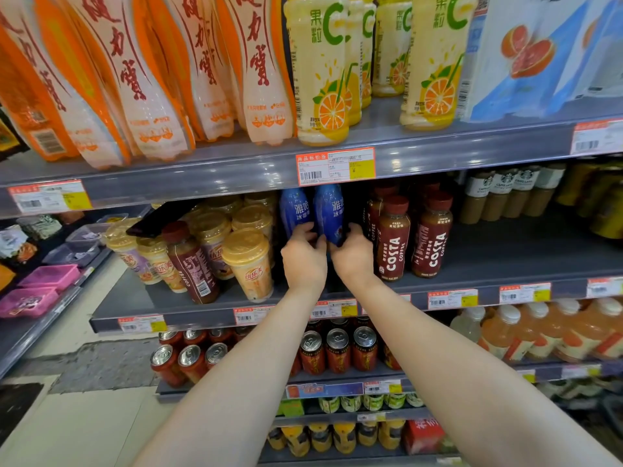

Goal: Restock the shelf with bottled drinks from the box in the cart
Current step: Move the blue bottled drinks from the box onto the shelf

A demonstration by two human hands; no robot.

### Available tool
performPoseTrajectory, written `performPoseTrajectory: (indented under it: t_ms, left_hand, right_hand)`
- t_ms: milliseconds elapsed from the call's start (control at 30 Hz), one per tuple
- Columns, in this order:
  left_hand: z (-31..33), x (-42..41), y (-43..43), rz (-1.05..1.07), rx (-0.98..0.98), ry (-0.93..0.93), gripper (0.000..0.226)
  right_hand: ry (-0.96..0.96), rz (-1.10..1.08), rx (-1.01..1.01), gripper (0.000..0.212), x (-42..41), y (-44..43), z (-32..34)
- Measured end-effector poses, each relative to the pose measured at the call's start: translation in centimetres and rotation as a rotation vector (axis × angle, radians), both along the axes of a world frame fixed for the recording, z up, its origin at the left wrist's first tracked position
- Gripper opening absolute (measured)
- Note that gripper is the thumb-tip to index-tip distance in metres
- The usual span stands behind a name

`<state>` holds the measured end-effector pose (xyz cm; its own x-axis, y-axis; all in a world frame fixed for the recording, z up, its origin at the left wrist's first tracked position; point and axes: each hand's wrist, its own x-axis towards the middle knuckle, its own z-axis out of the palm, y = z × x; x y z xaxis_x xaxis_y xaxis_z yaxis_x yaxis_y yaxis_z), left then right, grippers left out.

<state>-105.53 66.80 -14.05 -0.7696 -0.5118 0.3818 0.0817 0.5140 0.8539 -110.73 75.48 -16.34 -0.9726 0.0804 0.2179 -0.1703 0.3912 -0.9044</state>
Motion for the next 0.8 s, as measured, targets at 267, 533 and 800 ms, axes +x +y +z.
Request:
performPoseTrajectory:
  t_ms: [267, 533, 800]
  left_hand:
    - [-0.7, 3.9, 0.6, 0.026, -0.156, -0.074, 0.031]
    - [-2.3, 9.5, 2.3, -0.016, -0.458, -0.177, 0.035]
    - [-1.4, 16.6, 4.6, -0.056, -0.744, -0.233, 0.039]
  right_hand:
    - [0.025, 0.086, 0.157, 0.052, 4.6, 1.8, 0.4]
    - [0.185, 0.348, 0.423, 0.057, 9.5, 6.5, -2.5]
    - [0.266, 0.212, 0.626, 0.046, 16.0, 11.3, -2.5]
